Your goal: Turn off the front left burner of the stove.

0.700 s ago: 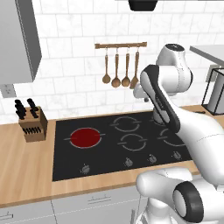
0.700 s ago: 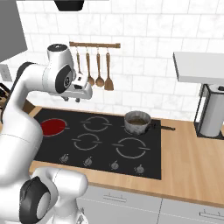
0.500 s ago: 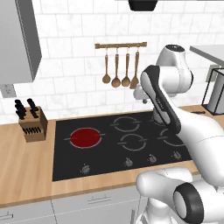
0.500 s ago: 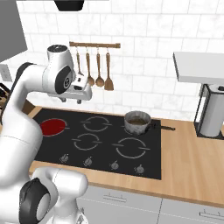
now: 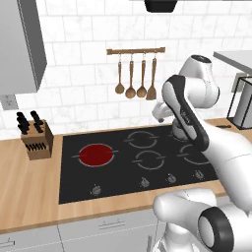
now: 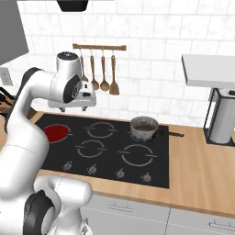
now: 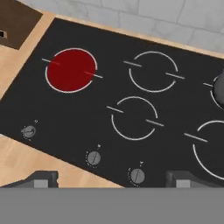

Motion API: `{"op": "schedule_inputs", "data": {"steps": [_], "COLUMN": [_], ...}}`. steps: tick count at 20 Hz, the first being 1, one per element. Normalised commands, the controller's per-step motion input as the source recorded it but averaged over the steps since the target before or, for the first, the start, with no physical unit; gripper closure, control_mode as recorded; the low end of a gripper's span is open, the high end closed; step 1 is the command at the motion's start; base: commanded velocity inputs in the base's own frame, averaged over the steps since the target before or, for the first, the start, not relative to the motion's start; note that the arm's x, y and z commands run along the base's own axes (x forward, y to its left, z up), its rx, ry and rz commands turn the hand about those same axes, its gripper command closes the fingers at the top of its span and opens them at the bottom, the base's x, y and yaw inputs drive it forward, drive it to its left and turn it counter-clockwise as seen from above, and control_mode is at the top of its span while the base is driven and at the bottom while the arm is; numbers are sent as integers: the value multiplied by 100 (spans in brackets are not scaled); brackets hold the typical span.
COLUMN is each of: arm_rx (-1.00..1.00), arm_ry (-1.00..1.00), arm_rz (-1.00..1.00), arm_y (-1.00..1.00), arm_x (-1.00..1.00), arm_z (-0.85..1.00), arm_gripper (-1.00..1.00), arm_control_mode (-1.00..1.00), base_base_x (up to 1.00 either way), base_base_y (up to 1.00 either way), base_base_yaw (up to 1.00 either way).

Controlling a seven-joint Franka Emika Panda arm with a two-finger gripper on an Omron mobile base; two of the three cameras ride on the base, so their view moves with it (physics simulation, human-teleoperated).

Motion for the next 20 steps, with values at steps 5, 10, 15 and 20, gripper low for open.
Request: {"op": "schedule_inputs", "data": {"steps": [5,10,15,20], "arm_rx": [-2,-7,-7,-2], "arm_ry": [2,3,0,-1], "arm_rz": [32,29,27,26], "arm_y": [33,38,31,16], "arm_x": [0,0,0,-4], "arm_z": [-3,-7,-14,-24], "arm_gripper": [-100,-100,-100,-100], "arm_control_mode": [-100,-100,-100,-100], "base_base_x": [0,0,0,0], "base_base_y": [0,0,0,0], "base_base_yaw": [0,0,0,0]}}
